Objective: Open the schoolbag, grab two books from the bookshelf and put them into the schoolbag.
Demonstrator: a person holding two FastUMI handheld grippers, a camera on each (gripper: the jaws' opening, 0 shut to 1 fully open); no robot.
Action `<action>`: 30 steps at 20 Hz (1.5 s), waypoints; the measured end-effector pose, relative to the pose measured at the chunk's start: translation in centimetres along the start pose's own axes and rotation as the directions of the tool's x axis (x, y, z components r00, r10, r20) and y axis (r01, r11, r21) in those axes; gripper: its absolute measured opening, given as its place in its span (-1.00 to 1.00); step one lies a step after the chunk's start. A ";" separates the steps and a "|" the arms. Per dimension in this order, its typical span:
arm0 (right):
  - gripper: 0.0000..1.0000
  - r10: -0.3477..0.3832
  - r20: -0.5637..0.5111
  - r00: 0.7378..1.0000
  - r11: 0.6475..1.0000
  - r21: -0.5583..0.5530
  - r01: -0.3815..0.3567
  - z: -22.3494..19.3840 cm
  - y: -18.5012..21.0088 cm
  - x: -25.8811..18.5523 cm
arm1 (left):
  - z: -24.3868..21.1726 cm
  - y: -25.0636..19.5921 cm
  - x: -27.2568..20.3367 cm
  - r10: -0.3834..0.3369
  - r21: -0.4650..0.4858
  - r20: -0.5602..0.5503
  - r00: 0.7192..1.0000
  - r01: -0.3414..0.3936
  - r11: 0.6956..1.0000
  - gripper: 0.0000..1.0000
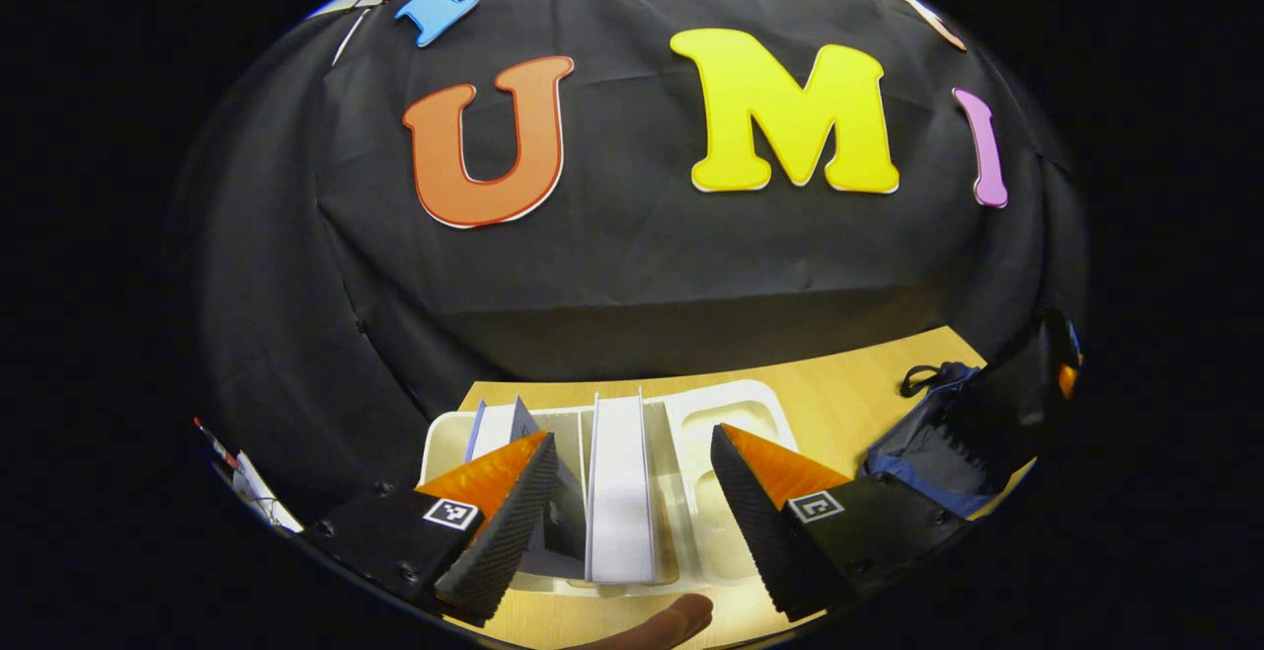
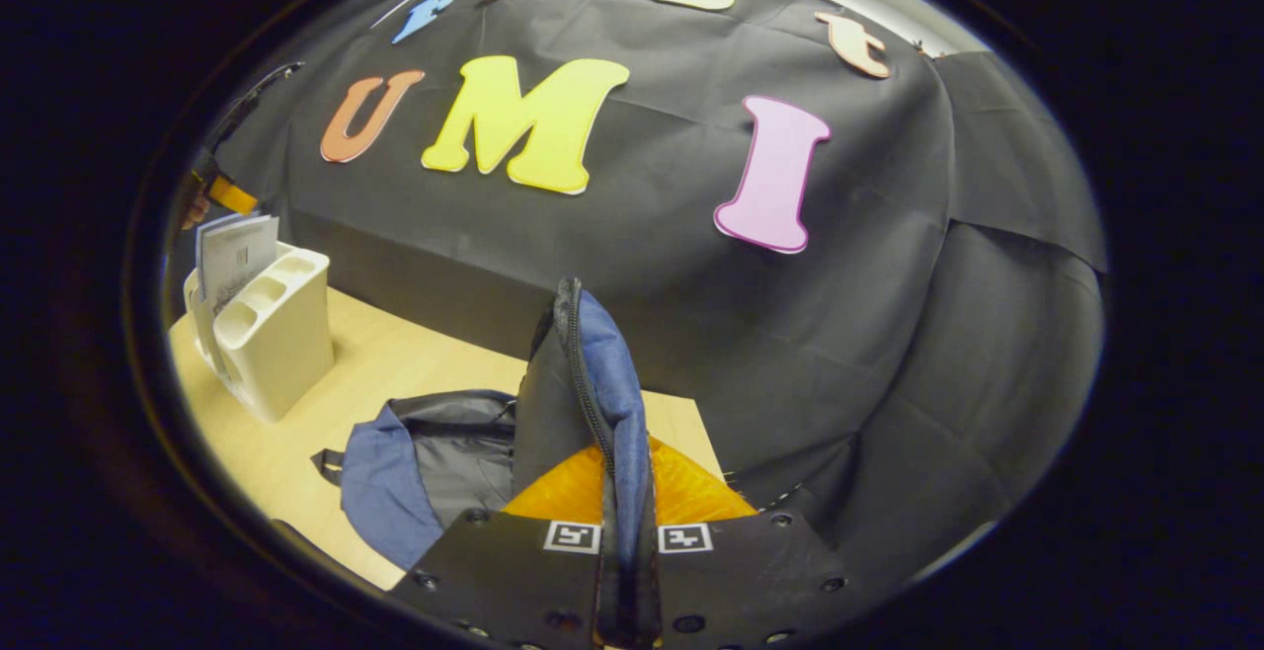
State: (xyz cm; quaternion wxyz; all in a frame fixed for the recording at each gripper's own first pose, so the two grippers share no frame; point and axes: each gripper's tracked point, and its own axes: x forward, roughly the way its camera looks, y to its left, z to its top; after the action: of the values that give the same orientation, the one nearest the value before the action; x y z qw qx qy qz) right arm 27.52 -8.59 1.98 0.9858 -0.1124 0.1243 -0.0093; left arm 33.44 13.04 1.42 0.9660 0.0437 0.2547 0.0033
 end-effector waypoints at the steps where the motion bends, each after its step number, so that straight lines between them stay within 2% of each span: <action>1: -0.87 0.003 0.002 1.000 1.000 -0.002 -0.003 0.0 0.1 0.0 | -0.6 -0.5 0.8 -0.015 0.011 -0.025 1.000 0.015 1.000 0.94; 2: -0.87 0.004 0.005 1.000 1.000 -0.003 -0.004 -0.1 0.2 0.0 | -0.8 -0.8 1.2 -0.040 0.022 -0.054 0.998 0.041 0.999 0.94; 4: -0.94 0.017 0.006 1.000 1.000 -0.005 -0.017 -0.3 0.6 0.0 | -1.6 -0.1 2.3 -0.008 0.041 -0.118 0.993 0.013 0.999 0.89; 5: -0.87 0.019 0.007 1.000 1.000 -0.005 -0.019 -0.3 0.6 0.1 | -2.3 0.0 2.9 0.008 0.052 -0.151 0.988 0.000 0.999 0.85; 7: -0.87 0.027 0.010 1.000 1.000 -0.005 -0.027 -0.5 0.7 0.0 | -3.4 -0.6 3.5 -0.006 0.039 -0.234 0.972 0.016 0.999 0.82; 9: -0.87 0.035 0.013 0.999 0.999 -0.003 -0.035 -0.5 0.7 -0.1 | -3.9 -0.8 3.3 0.004 -0.007 -0.317 0.948 -0.006 1.000 0.69; 10: -0.87 0.038 0.015 0.999 0.999 -0.004 -0.038 -0.6 0.6 -0.2 | -3.9 -0.8 3.1 0.003 -0.009 -0.347 0.938 -0.007 1.000 0.51; 13: -0.87 0.048 0.016 0.999 0.999 -0.012 -0.048 -0.9 0.5 -0.2 | -4.5 0.3 3.0 0.036 0.041 -0.429 0.903 -0.021 0.999 0.32; 16: -0.87 0.057 0.011 0.998 0.998 -0.011 -0.057 -1.4 0.6 -0.1 | -5.8 -0.1 3.3 0.025 0.032 -0.499 0.866 -0.011 0.999 0.13; 18: -0.87 0.061 0.018 0.998 0.998 0.001 -0.061 -1.4 0.6 -0.1 | -6.1 -0.8 3.1 -0.005 -0.007 -0.502 0.865 0.002 1.000 0.01; 22: -0.87 0.071 0.018 0.997 0.997 0.012 -0.071 -1.8 0.8 -0.1 | -6.9 -1.4 1.7 0.001 -0.023 -0.515 0.857 -0.015 1.000 -0.13; 26: -0.87 0.080 0.018 0.997 0.997 0.013 -0.080 -2.5 1.2 -0.3 | -7.0 -1.3 -0.7 0.032 0.007 -0.498 0.866 -0.033 0.999 -0.14; 30: -0.87 0.084 0.005 0.996 0.996 0.015 -0.084 -3.2 1.6 -0.2 | -7.3 -1.2 -4.1 0.025 -0.014 -0.466 0.884 -0.035 0.999 -0.15</action>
State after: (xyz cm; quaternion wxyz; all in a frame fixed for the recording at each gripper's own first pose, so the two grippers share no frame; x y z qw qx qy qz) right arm 26.53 -7.73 -1.30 0.9865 -0.0995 0.1265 0.0314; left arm 26.24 12.35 -2.95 0.8769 0.0351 0.4783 0.0313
